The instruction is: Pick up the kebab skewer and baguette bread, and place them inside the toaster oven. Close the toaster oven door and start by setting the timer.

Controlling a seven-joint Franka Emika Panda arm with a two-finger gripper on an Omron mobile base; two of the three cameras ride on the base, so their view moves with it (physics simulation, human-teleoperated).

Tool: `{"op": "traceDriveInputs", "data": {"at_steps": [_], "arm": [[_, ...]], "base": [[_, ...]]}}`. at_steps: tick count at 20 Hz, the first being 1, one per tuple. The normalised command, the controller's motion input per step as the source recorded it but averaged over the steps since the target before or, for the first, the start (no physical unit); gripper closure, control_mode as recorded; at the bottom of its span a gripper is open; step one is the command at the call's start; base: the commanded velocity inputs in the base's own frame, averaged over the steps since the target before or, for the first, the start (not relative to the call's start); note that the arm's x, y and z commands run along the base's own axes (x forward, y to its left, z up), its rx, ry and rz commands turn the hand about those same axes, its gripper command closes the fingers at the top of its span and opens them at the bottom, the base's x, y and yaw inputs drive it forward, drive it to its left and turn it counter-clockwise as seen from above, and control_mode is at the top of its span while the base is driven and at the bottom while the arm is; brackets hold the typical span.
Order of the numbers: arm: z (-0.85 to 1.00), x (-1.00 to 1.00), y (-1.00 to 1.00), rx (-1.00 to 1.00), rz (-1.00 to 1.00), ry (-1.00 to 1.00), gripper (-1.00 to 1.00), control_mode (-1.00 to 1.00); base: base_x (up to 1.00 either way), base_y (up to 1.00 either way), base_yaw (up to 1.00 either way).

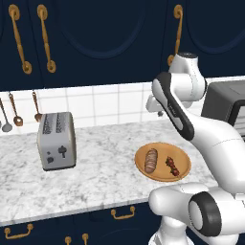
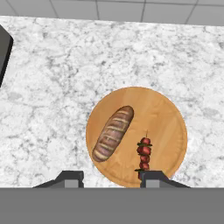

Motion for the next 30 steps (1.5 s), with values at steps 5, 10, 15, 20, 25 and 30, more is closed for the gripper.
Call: {"op": "traceDriveInputs", "data": {"at_steps": [5,10,15,20,25,30], "arm": [[0.0,0.0,0.0,0.0,0.0,0.0,-1.0,1.0],[0.0,0.0,0.0,0.0,0.0,0.0,-1.0,1.0],[0.0,0.0,0.0,0.0,0.0,0.0,-1.0,1.0],[0.0,0.0,0.0,0.0,0.0,0.0,-1.0,1.0],[0.0,0.0,0.0,0.0,0.0,0.0,-1.0,1.0],[0.0,0.0,0.0,0.0,0.0,0.0,-1.0,1.0]], "base": [[0.0,0.0,0.0],[0.0,0.0,0.0],[0.0,-0.5,0.0],[0.0,-0.67,0.0],[0.0,-0.65,0.0],[0.0,-0.56,0.0]]}}
